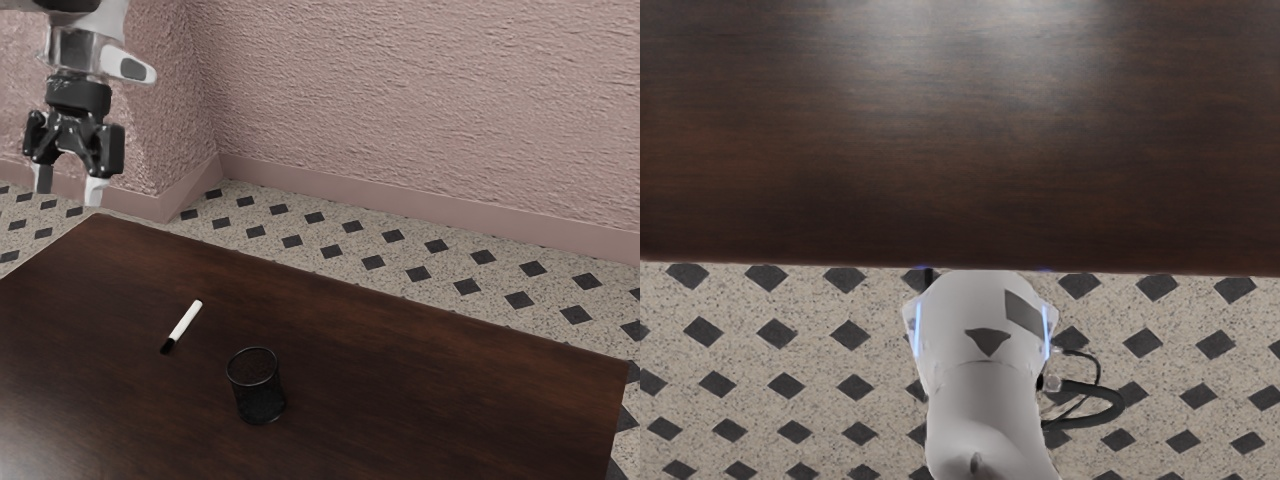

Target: Put the marker into the pen holder.

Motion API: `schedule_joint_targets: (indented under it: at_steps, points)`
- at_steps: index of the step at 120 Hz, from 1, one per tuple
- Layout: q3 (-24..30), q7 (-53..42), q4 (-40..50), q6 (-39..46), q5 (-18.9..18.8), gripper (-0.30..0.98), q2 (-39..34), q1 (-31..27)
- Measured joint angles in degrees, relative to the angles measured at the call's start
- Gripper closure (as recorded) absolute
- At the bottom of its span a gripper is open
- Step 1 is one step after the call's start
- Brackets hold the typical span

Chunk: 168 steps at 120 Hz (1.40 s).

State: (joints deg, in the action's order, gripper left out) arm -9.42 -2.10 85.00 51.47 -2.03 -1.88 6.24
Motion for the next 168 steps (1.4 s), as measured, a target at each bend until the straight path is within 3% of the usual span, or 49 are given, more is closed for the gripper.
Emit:
schedule_joint_targets:
  at_steps: [13, 28, 38, 54, 70, 82, 103, 123, 168]
  points:
    - [-0.11, -0.93, 2.36, 14.56, -0.35, 0.0, -0.09, -4.94]
    - [-0.09, -1.9, 2.35, 24.15, -0.6, 0.0, 0.23, -10.22]
    - [1.14, -2.43, -1.53, 28.25, -1.79, 0.0, 6.71, -13.87]
    - [1.61, -2.96, 1.84, 36.57, -3.18, 0.0, 15.09, -6.02]
    - [1.62, -2.86, 18.14, 50.53, -3.66, 0.0, 14.59, -6.38]
    - [1.43, -2.33, 21.04, 58.17, -3.14, 0.01, 18.29, -5.26]
    - [-1.42, -0.28, 16.6, 53.82, -0.59, 0.12, 28.27, -6.43]
    - [-2.24, 1.84, 13.35, 48.27, 0.99, 0.28, 33.41, -7.1]
    - [-2.26, 5.22, 12.05, 43.13, 1.94, 0.45, 35.49, -6.66]
